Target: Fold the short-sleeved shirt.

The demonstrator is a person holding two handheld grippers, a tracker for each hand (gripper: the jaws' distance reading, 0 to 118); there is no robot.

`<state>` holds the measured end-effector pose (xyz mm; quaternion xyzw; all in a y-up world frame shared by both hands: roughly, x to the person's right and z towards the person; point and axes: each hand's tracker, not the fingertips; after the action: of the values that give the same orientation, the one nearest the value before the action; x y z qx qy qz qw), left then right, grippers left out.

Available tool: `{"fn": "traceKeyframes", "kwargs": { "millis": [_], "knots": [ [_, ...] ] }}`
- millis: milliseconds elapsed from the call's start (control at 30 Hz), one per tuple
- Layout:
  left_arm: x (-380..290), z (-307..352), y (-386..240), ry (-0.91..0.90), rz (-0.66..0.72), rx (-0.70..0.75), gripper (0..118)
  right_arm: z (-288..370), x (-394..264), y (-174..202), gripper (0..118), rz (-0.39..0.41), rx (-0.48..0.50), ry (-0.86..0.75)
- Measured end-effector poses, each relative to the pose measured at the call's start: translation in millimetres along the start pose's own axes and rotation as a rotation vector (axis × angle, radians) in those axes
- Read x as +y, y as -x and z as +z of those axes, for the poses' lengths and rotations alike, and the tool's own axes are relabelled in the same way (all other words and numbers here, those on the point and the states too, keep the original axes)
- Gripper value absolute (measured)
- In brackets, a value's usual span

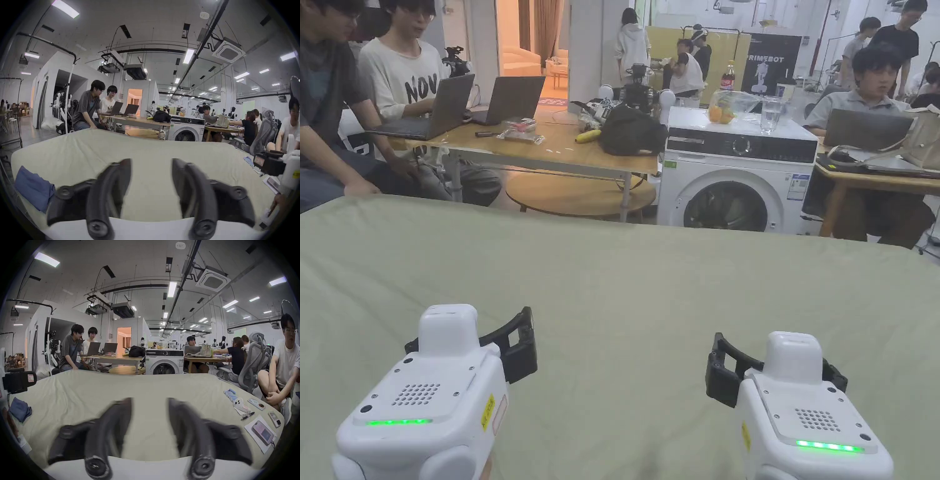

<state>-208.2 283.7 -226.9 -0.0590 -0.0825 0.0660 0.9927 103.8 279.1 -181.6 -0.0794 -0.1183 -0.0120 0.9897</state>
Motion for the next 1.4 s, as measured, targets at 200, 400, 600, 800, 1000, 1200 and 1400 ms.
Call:
{"fn": "traceKeyframes", "kwargs": {
  "millis": [200, 400, 600, 800, 1000, 1200, 1400],
  "knots": [
    [-1, -4, 4, 0.013, -0.011, -0.036, 83, -8, -1, -10, 90, -0.072, 0.022, 0.032],
    [-4, -7, -1, 0.022, -0.074, -0.041, 86, -14, -2, -14, 90, -0.08, 0.025, 0.054],
    [-2, -19, 1, 0.1, -0.06, -0.035, 86, -23, -6, -6, 91, -0.035, -0.017, 0.085],
    [-10, -21, 11, 0.032, -0.051, -0.024, 87, -21, -4, -10, 91, -0.098, 0.056, 0.072],
    [-13, -19, 7, 0.01, -0.123, 0.038, 88, -16, 8, -11, 91, -0.2, 0.074, 0.084],
    [-15, -13, 8, -0.013, -0.117, 0.097, 88, -19, 13, -6, 91, -0.196, 0.031, 0.151],
    [-12, -11, 11, -0.012, -0.107, 0.083, 88, -22, 11, -8, 91, -0.2, 0.005, 0.163]
  ]
}}
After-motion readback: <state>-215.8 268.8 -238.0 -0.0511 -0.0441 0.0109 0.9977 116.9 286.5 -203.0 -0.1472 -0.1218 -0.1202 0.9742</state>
